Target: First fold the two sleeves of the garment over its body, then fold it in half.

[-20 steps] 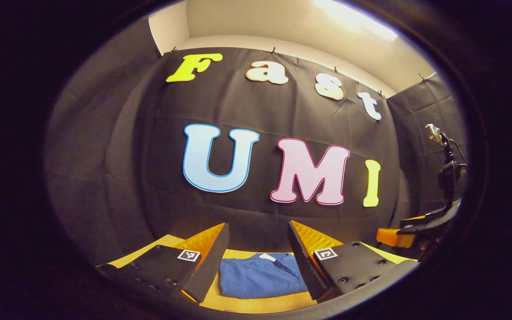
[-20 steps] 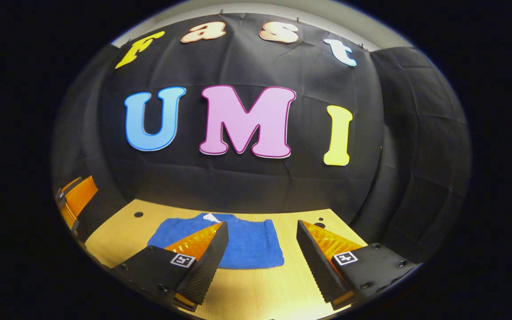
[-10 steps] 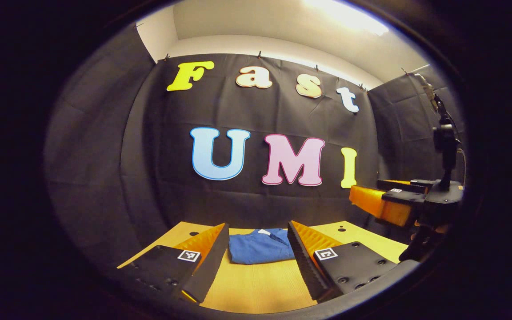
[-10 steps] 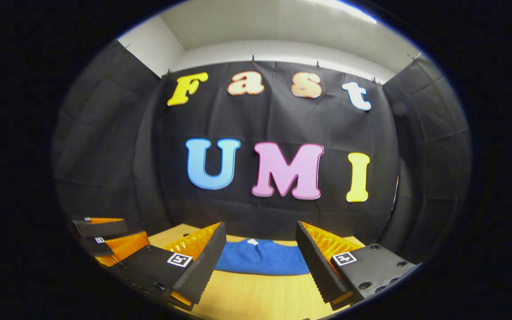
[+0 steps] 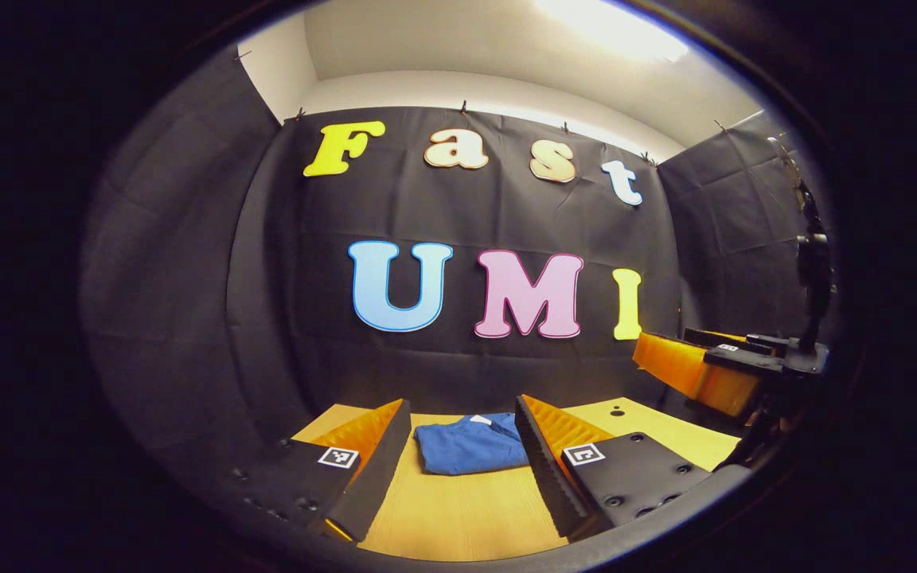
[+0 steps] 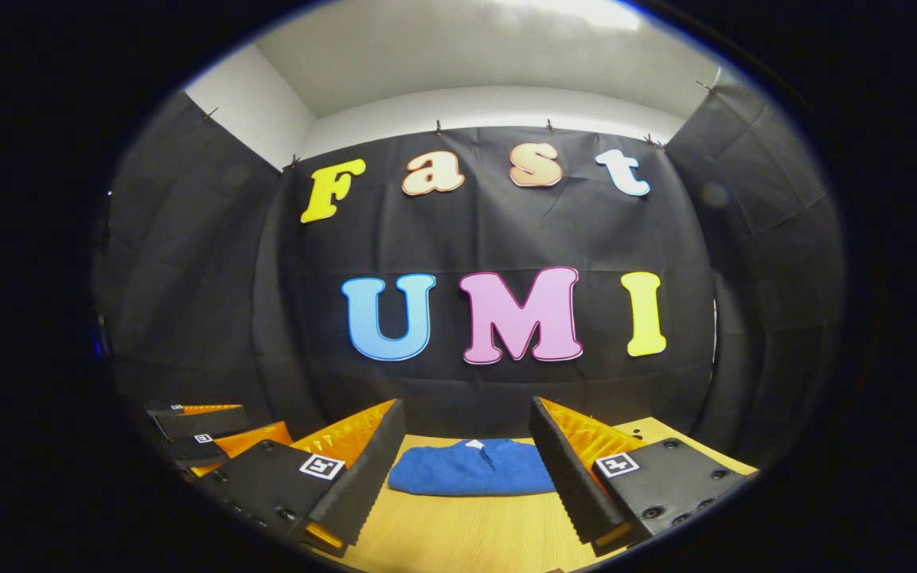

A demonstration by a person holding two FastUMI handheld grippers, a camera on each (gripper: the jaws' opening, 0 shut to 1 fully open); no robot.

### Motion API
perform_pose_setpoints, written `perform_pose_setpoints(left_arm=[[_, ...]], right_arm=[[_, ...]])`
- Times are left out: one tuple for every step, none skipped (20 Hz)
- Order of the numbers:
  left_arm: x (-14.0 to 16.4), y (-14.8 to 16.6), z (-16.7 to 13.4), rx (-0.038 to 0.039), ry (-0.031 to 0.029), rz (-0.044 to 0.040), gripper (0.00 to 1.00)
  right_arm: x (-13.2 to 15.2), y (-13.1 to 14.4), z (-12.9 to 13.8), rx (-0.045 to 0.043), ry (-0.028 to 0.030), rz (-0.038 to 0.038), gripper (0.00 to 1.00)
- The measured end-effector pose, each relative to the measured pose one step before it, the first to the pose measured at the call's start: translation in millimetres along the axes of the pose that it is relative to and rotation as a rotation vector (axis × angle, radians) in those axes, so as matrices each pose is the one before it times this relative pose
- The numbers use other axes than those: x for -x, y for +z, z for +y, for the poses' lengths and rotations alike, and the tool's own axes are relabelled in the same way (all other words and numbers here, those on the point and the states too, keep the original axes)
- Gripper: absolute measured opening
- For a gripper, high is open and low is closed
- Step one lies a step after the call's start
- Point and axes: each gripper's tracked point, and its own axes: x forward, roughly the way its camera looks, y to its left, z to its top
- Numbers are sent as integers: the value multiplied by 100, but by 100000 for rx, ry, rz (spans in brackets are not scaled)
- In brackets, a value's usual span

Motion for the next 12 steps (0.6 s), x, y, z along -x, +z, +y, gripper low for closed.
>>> perform_pose_setpoints(left_arm=[[63, -65, -234, -282, -247, 67, 77], [-26, -31, -193, -90, -480, -132, 77], [-136, 208, -276, -51, -361, -194, 77], [-186, 138, 21, -51, 126, 28, 76], [-104, 99, 99, 72, 191, -10, 76], [-228, 183, 92, 231, 454, -59, 76], [-215, 146, 138, 320, 334, -163, 76], [-106, 249, 81, 198, 24, -530, 76], [-123, 314, 73, -95, -57, -537, 77], [-66, 163, 172, -514, 322, -271, 76], [-122, -72, 150, -604, 212, -168, 76], [-74, 101, 45, -289, 21, -44, 76]], right_arm=[[-217, 131, -497, 1756, -652, -269, 98], [-76, 252, -291, 705, -293, -647, 99], [-50, 119, -190, -500, -292, -631, 99], [-106, -100, -105, -1106, -337, 129, 89], [50, 56, -42, -611, -115, 311, 98], [-42, 94, 19, -289, 153, 80, 98], [-239, 176, 60, 305, 290, -180, 98], [-140, 216, 70, 972, 157, -294, 98], [-140, 225, -43, 1130, 169, -534, 89], [-132, 184, 11, 553, 186, -585, 98], [-56, 64, -13, -62, -32, -357, 98], [-2, 44, 39, -307, -232, -74, 89]])
